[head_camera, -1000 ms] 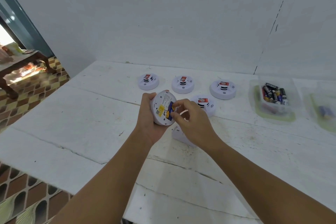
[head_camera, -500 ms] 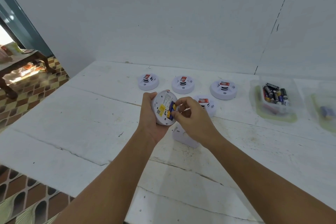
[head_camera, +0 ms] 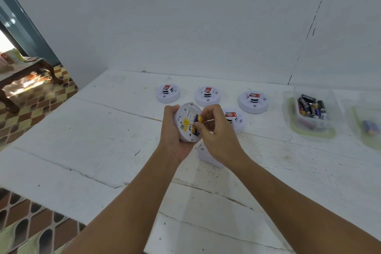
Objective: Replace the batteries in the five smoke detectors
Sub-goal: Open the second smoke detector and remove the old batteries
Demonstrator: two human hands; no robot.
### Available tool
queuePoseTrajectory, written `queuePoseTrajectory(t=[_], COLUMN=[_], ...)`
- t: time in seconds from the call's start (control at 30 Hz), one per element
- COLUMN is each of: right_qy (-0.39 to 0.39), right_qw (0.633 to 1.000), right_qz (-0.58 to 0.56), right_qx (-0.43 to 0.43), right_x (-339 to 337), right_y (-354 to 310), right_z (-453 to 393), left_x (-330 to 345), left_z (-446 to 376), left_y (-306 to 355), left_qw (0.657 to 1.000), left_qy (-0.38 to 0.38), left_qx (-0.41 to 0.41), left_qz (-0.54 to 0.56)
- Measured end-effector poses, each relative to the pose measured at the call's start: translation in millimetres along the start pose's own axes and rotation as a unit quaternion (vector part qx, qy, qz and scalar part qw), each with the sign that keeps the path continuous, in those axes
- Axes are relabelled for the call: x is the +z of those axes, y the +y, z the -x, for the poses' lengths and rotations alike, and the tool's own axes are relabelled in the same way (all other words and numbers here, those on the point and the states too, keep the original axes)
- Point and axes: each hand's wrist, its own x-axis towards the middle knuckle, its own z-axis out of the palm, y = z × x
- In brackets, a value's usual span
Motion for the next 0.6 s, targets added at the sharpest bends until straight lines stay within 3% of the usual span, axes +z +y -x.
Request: queuePoseTrajectory(t=[0.2, 0.33, 0.47, 0.6], right_qy=[0.048, 0.016, 0.027, -0.008], right_qw=[0.999, 0.998, 0.982, 0.979], right_qz=[-0.017, 0.050, 0.175, 0.179], right_qx=[0.011, 0.024, -0.063, -0.100], right_x=[-4.8, -9.7, -10.6, -14.1], right_y=[-3.2, -2.1, 2.6, 10.1], right_z=[0.4, 1.6, 7.4, 10.7], left_x=[5.4, 6.1, 6.0, 1.7], left_z=[5.9, 6.6, 6.1, 3.3], left_y=[5.3, 6.6, 6.7, 6.5], left_qw=[1.000, 1.000, 1.000, 1.000], left_qy=[-0.017, -0.005, -0.015, -0.003], left_qx=[0.007, 0.007, -0.001, -0.005], left_qz=[0.006, -0.002, -0.016, -0.017])
